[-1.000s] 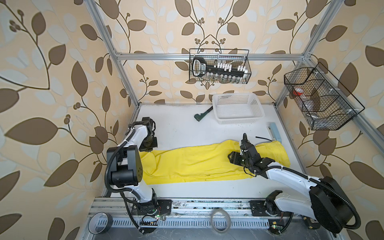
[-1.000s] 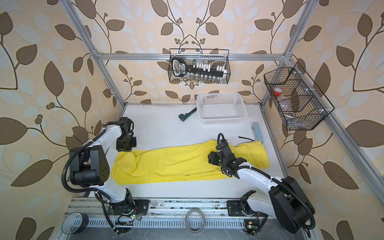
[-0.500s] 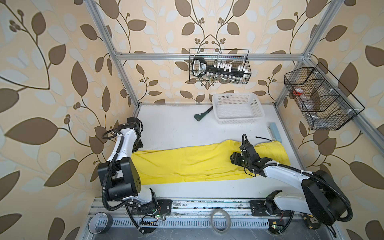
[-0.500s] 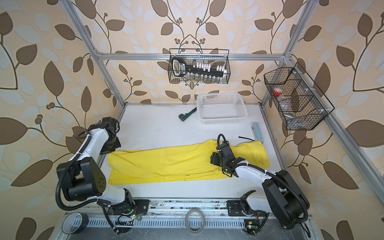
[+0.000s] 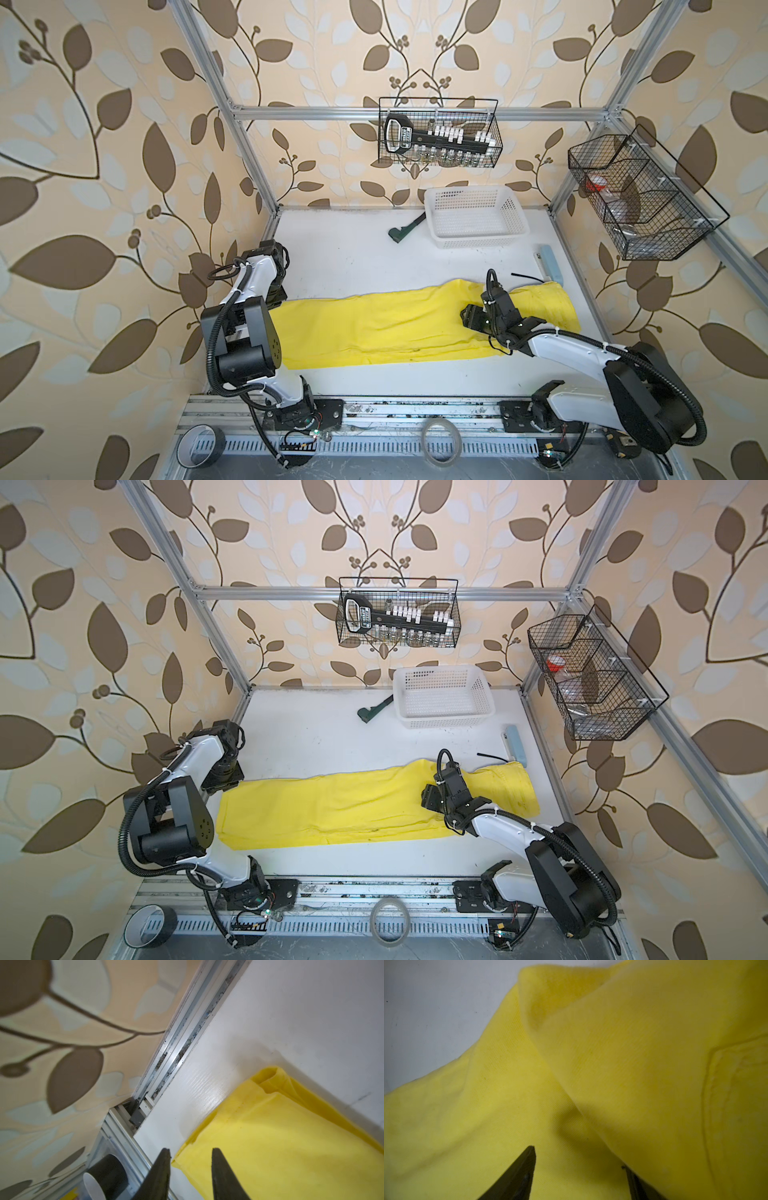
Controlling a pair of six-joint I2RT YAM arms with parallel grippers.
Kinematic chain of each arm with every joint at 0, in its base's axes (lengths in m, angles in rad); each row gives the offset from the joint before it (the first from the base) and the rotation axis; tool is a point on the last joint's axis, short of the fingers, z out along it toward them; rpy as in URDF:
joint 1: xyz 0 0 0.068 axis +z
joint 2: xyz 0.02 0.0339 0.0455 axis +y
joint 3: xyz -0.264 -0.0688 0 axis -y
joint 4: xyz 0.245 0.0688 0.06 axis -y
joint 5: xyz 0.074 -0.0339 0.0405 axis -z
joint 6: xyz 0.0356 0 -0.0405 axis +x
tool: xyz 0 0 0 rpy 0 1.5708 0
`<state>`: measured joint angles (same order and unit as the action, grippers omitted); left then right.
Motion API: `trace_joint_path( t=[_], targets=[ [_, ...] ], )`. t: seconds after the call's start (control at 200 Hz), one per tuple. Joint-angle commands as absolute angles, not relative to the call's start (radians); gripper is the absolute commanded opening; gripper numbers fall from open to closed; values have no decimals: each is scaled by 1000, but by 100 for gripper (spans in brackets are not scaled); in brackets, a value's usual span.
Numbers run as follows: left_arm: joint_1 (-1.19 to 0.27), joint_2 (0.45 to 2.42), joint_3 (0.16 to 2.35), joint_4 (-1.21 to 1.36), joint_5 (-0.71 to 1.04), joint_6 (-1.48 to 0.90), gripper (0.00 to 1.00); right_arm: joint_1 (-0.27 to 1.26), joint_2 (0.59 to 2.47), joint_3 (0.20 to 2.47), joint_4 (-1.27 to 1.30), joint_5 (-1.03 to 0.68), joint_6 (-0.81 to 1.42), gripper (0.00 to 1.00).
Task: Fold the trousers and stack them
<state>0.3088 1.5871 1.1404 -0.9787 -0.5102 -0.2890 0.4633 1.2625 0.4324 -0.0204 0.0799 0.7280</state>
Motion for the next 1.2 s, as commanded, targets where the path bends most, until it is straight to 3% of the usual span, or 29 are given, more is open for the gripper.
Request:
trace_joint_path(
  t=[0.0, 0.09, 0.18, 0.375, 0.74, 0.96, 1.195],
  targets=[
    [337, 1550, 1161, -1018, -587, -329, 69, 442, 1232, 413, -105, 67, 720, 69],
    [359, 1535, 1179, -1019, -515, -310, 72, 428, 1188, 434, -138, 51, 704, 70],
    [362, 1534, 1177, -1016, -424, -288, 85, 431, 1144, 462, -161, 33, 670, 70],
    [382, 1561, 1114, -964, -271, -283, 90, 473, 1083, 480, -158, -7, 628, 71],
    [500, 1670, 1106, -913, -172, -295, 90, 687, 1160, 500, -87, 38, 678, 71],
    [529, 1779, 1130, -879, -145, -285, 90, 714, 1172, 501, -89, 67, 686, 72],
    [553, 1867, 1137, -858, -30, -289, 82, 716, 1173, 482, -84, 87, 697, 72]
  ],
)
